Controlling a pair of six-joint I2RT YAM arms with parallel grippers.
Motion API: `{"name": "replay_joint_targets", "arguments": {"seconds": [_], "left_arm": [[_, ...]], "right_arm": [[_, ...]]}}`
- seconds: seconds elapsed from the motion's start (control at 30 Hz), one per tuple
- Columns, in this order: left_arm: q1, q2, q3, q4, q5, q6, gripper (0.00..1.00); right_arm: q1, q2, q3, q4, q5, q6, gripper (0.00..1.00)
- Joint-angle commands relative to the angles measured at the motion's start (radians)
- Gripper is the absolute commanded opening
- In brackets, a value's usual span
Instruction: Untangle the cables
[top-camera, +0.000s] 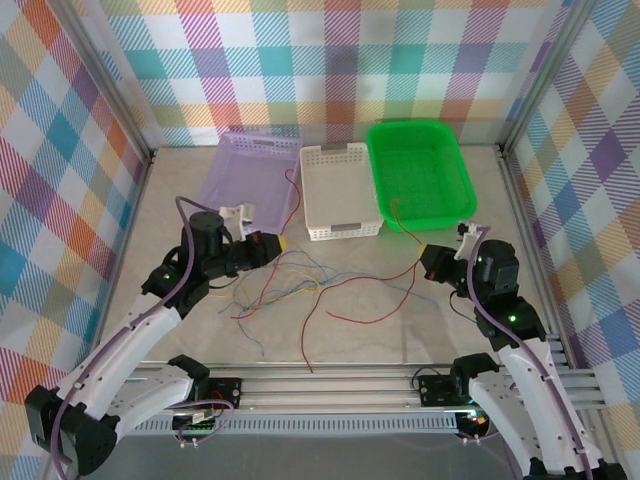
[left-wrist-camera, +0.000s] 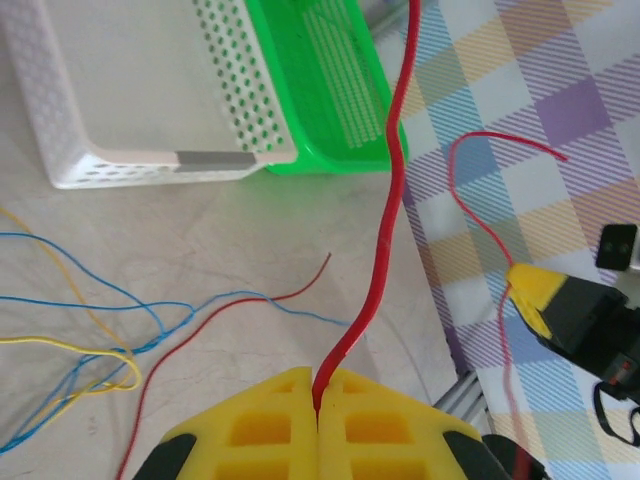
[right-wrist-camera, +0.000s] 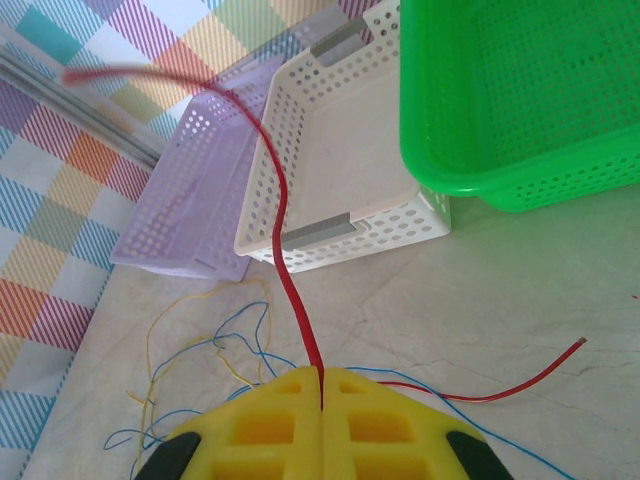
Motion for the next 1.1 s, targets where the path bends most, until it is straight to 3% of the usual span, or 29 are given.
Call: {"name": "replay_joint_targets", "arguments": {"seconds": [0.0, 0.2, 0.47, 0.9, 1.07], "left_arm": [[0.045, -0.022, 0.062, -0.084, 0.037, 0.051, 0.0], [0.068, -0.024, 0.166, -0.183, -0.044, 0.132, 0.0], [0.069, -0.078, 0.209, -0.157, -0.372, 0.277, 0.0], [0.07, -0.153, -0.061, 0.055, -0.624, 0.342, 0.0], [0.068, -0.15, -0.074, 0.055, -0.658, 0.339, 0.0]], "right_arm": [[-0.007, -0.014, 0.051, -0.054, 0.027, -0.011, 0.0], [-0.006, -0.009, 0.092, -0.061, 0.045, -0.012, 0.0], [-0.006, 0.074, 0.203, -0.066, 0.028, -0.013, 0.0], [-0.006, 0.363, 0.444, -0.114, 0.006, -0.009, 0.0], [-0.007, 0.489, 0.552, -0.161, 0.081, -0.023, 0.0]]}}
